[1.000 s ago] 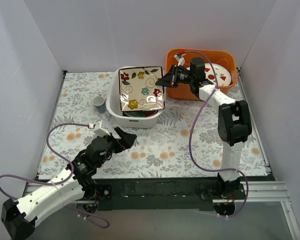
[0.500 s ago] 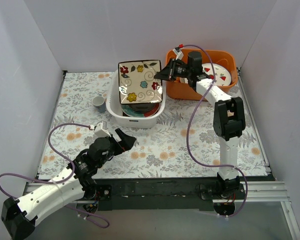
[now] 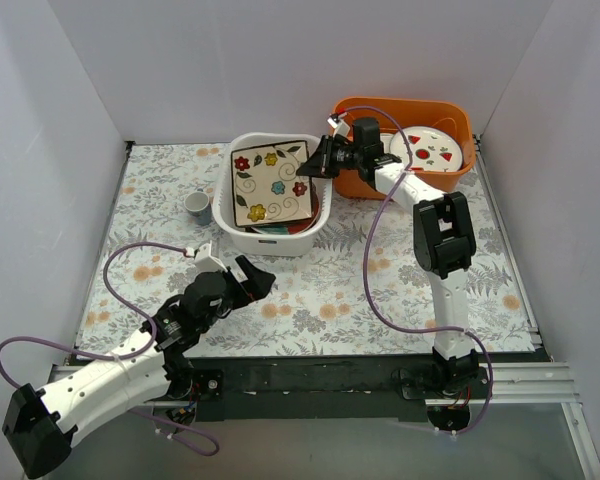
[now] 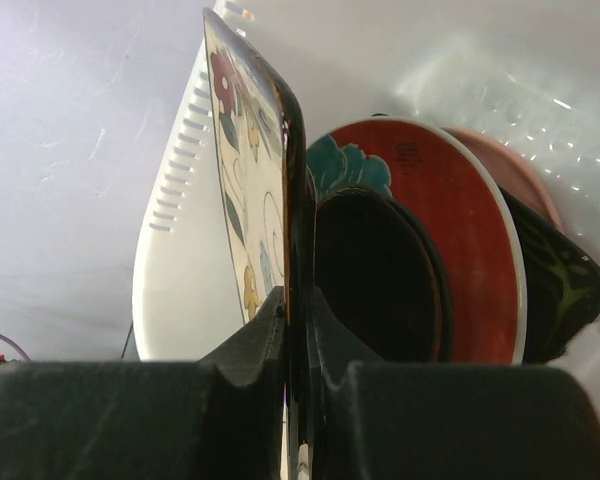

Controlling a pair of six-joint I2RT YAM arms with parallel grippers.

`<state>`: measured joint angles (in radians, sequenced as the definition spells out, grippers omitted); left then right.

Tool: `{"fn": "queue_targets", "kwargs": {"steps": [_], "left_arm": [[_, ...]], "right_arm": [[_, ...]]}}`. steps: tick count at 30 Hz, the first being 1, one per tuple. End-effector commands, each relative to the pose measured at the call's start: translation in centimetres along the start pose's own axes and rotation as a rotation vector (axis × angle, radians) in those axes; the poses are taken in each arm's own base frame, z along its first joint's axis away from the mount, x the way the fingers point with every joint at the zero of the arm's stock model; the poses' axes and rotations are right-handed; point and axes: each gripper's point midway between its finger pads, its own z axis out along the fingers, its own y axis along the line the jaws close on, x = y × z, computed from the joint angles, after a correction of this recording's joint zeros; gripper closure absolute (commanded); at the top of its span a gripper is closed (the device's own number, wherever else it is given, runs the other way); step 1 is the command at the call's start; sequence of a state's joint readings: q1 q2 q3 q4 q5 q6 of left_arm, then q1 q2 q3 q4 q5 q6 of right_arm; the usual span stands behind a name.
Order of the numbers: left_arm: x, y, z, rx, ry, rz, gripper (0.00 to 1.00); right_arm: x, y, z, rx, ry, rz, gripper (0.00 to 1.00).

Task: Place the plates into the plastic bin on the countertop
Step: Place the plate in the plastic bin.

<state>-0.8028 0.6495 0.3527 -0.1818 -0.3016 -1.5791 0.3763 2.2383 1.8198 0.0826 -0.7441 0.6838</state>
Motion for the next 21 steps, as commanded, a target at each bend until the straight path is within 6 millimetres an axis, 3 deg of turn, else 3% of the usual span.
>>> {"fn": "queue_targets", "kwargs": {"steps": [1, 7, 16, 19, 21], "left_arm": [[-0.2, -0.9, 0.3, 0.03, -0.003, 0.032, 0.02], [0.0, -1.1, 0.4, 0.055, -0.003, 0.029, 0.02], [0.3, -1.0, 0.3, 0.059, 0.004, 0.027, 0.02], [0.1, -1.0, 0.1, 0.062, -0.002, 0.014, 0.02], [-0.1, -1.1, -0.1, 0.064, -0.009, 0.011, 0.02]], "right_arm": [[-2.0, 3.4, -0.5, -0.042, -0.039, -0.103, 0.97], [-0.1, 1.9, -1.0, 0.023, -0.018, -0.082, 0.89], [0.8, 1.2, -2.0, 0.085, -0.019, -0.101, 0.75], [0.8, 1.0, -2.4, 0.111, -0.024, -0.118, 0.64], [0.6, 1.1, -2.9, 0.123, -0.038, -0.135, 0.52]]}}
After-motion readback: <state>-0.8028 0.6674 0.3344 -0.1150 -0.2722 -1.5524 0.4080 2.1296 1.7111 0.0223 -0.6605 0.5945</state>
